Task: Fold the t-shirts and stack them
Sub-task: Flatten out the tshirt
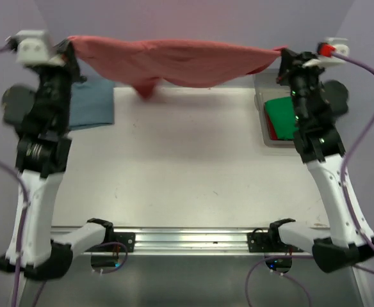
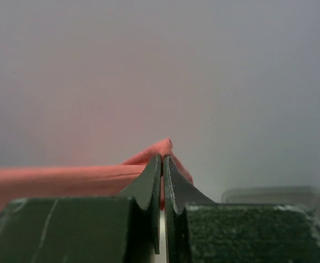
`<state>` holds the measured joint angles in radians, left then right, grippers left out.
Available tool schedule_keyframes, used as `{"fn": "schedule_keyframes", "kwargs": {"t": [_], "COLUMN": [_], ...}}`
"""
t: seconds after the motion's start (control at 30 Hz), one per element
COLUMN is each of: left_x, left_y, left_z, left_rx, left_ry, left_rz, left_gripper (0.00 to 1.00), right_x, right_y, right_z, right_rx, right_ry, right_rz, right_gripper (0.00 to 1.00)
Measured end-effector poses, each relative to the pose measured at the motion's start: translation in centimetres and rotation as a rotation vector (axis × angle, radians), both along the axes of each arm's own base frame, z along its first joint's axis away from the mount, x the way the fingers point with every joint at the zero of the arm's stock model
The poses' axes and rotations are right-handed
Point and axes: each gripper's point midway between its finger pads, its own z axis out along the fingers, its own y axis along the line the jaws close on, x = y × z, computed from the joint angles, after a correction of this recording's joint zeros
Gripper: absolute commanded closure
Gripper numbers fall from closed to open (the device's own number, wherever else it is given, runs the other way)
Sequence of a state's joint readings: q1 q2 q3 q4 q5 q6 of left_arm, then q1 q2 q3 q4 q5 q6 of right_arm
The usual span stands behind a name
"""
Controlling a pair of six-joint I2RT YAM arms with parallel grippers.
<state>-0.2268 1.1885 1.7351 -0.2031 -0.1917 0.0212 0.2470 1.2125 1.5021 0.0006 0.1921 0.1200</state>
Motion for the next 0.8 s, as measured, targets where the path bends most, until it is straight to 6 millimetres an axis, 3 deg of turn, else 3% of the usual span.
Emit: {"fn": "schedule_keyframes", "kwargs": {"t": [0.07, 0.1, 0.13, 0.17, 0.2, 0.27, 0.37, 0.43, 0.47, 0.53, 0.63, 0.8], "left_x": [-6.3, -8.2, -9.1, -8.7, -7.5, -3.0, 2.7, 2.1, 0.9, -2.2, -4.3, -4.6], "left_y": [2.1, 2.7, 2.8, 2.6, 2.2, 0.9, -1.1, -1.5, -1.4, -1.1, -0.8, -0.6], "left_z": [2.3, 2.7, 2.4, 0.9, -1.0, -9.0, -26.2, -37.0, -40.3, -45.1, -46.0, -43.0], "left_rx": [-0.058, -0.091, -0.122, -0.143, -0.156, -0.169, -0.15, -0.136, -0.135, -0.136, -0.169, -0.213], "left_ry": [-0.147, -0.198, -0.23, -0.214, -0.179, 0.018, 0.474, 0.779, 0.881, 1.046, 1.08, 0.994], "left_rz": [0.031, 0.032, 0.023, 0.011, 0.004, -0.007, 0.002, 0.029, 0.041, 0.066, 0.079, 0.074], "left_gripper": [1.0, 1.0, 1.0, 1.0, 1.0, 1.0, 1.0, 1.0, 1.0, 1.0, 1.0, 1.0], "right_x": [-3.5, -4.3, -4.3, -3.7, -2.5, 0.6, 4.3, 3.6, 2.4, -0.2, -2.4, -3.5], "right_y": [-0.9, -1.1, -1.0, -0.9, -0.4, 0.5, 1.9, 2.5, 2.6, 2.9, 3.9, 4.3], "right_z": [2.7, 3.2, 2.8, 1.7, -0.8, -7.3, -20.5, -29.6, -33.2, -37.3, -39.1, -36.9], "right_rx": [0.022, 0.03, 0.031, 0.026, 0.012, -0.028, -0.105, -0.158, -0.183, -0.217, -0.235, -0.214], "right_ry": [-0.111, -0.142, -0.149, -0.131, -0.077, 0.083, 0.416, 0.651, 0.751, 0.88, 0.944, 0.901], "right_rz": [-0.002, -0.001, 0.0, 0.001, 0.003, 0.005, -0.001, 0.001, 0.003, 0.013, 0.034, 0.036], "right_gripper": [1.0, 1.0, 1.0, 1.0, 1.0, 1.0, 1.0, 1.0, 1.0, 1.0, 1.0, 1.0]}}
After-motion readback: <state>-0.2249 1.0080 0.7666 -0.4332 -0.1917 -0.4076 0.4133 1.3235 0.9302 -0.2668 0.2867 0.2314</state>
